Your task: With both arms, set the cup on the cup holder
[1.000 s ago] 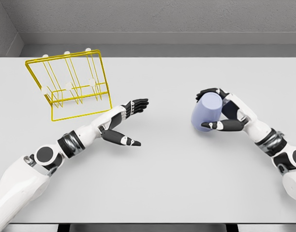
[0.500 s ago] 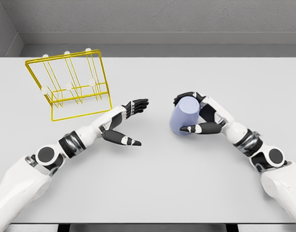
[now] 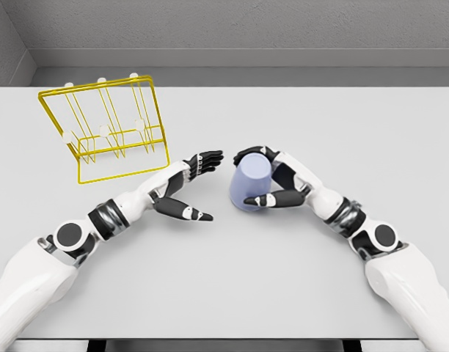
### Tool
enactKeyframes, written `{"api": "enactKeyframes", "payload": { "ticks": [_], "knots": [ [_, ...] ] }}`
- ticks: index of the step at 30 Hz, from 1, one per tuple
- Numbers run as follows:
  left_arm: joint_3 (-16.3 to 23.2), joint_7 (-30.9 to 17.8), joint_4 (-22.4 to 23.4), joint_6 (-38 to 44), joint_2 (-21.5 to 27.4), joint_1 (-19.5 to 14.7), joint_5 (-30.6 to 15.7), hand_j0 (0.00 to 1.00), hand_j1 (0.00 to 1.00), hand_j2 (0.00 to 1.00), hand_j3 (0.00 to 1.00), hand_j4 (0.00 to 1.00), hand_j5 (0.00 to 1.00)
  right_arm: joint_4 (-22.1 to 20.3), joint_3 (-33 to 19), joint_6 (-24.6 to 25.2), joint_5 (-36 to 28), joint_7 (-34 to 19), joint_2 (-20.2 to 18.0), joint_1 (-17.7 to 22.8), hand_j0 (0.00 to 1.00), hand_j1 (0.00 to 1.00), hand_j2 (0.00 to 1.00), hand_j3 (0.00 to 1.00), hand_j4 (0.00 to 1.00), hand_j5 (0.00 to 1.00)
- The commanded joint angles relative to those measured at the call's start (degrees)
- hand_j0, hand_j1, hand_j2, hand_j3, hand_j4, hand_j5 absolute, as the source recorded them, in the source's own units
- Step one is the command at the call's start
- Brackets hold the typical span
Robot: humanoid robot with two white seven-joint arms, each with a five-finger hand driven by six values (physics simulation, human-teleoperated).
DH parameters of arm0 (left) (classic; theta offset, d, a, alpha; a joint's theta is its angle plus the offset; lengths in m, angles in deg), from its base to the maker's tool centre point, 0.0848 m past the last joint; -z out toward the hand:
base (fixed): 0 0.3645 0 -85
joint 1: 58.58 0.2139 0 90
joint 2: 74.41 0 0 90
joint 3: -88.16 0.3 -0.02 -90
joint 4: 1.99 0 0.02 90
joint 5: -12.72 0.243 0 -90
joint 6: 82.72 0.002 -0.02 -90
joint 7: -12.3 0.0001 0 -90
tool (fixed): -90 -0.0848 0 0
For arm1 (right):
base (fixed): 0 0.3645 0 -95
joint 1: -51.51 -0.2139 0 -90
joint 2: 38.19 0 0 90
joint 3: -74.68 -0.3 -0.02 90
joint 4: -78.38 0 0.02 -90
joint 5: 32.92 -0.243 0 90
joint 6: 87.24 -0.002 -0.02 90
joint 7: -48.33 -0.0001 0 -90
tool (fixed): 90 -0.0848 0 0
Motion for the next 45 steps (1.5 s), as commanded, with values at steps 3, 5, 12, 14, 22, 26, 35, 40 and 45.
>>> {"api": "enactKeyframes", "payload": {
  "ticks": [3, 5, 12, 14, 22, 26, 35, 40, 45],
  "knots": [
    [-0.62, 0.00, 0.15, 0.02, 0.35, 0.00, -0.31, 1.00, 1.00, 1.00, 1.00, 1.00, 1.00, 2.28, 0.42, 0.06, -0.21, 0.00, 1.05, -0.09, 0.67, 0.67, 0.67, 0.67, 0.67, 0.67],
    [-0.62, 0.00, 0.23, 0.02, 0.35, 0.00, -0.31, 1.00, 1.00, 1.00, 1.00, 1.00, 1.00, 3.51, 0.42, -0.02, -0.21, 0.00, 1.05, -0.35, 0.67, 0.67, 0.67, 0.67, 0.67, 0.67],
    [-0.71, 0.00, 0.67, -0.07, -0.36, -0.26, -0.31, 1.00, 1.00, 1.00, 1.00, 1.00, 1.00, 4.21, 0.42, -0.02, 0.93, 0.00, 1.84, -0.44, 0.71, 0.71, 0.71, 0.71, 0.71, 0.71],
    [-0.71, 0.00, 1.29, -0.07, -0.88, -0.26, -0.31, 1.00, 1.00, 1.00, 1.00, 1.00, 1.00, 4.21, 0.42, -0.02, 1.46, 0.00, 1.93, -0.53, 0.79, 0.79, 0.79, 0.79, 0.79, 0.79],
    [-1.76, 0.00, 2.61, -0.07, -1.23, -0.18, -0.39, 1.00, 1.00, 1.00, 1.00, 1.00, 1.00, 4.65, 0.34, -0.02, 3.04, 0.00, 1.67, -1.32, 1.00, 1.00, 1.00, 1.00, 1.00, 1.00],
    [-1.76, 0.00, 2.61, -0.07, -1.23, -0.26, -0.39, 1.00, 1.00, 1.00, 1.00, 1.00, 1.00, 5.00, -0.02, -0.11, 3.04, 0.00, 0.96, -1.76, 1.00, 1.00, 1.00, 1.00, 1.00, 1.00],
    [-1.76, 0.00, 2.61, -0.07, -1.32, -0.26, -0.39, 1.00, 1.00, 1.00, 1.00, 1.00, 1.00, 4.74, -0.28, -0.82, 3.13, 0.00, -5.45, -1.76, 1.00, 1.00, 1.00, 1.00, 1.00, 1.00],
    [-1.15, 0.00, 2.61, -0.07, -3.26, -0.26, -0.31, 1.00, 1.00, 1.00, 1.00, 1.00, 1.00, 4.92, -0.98, -0.90, 3.13, 0.00, -8.26, -6.33, 1.00, 1.00, 1.00, 1.00, 1.00, 1.00],
    [-0.97, 0.00, 3.57, 0.02, -5.45, -0.35, -0.22, 1.00, 1.00, 1.00, 1.00, 1.00, 1.00, 6.94, -0.54, -0.82, 2.95, 0.00, -11.16, -11.52, 1.00, 1.00, 1.00, 1.00, 1.00, 1.00]
  ]
}}
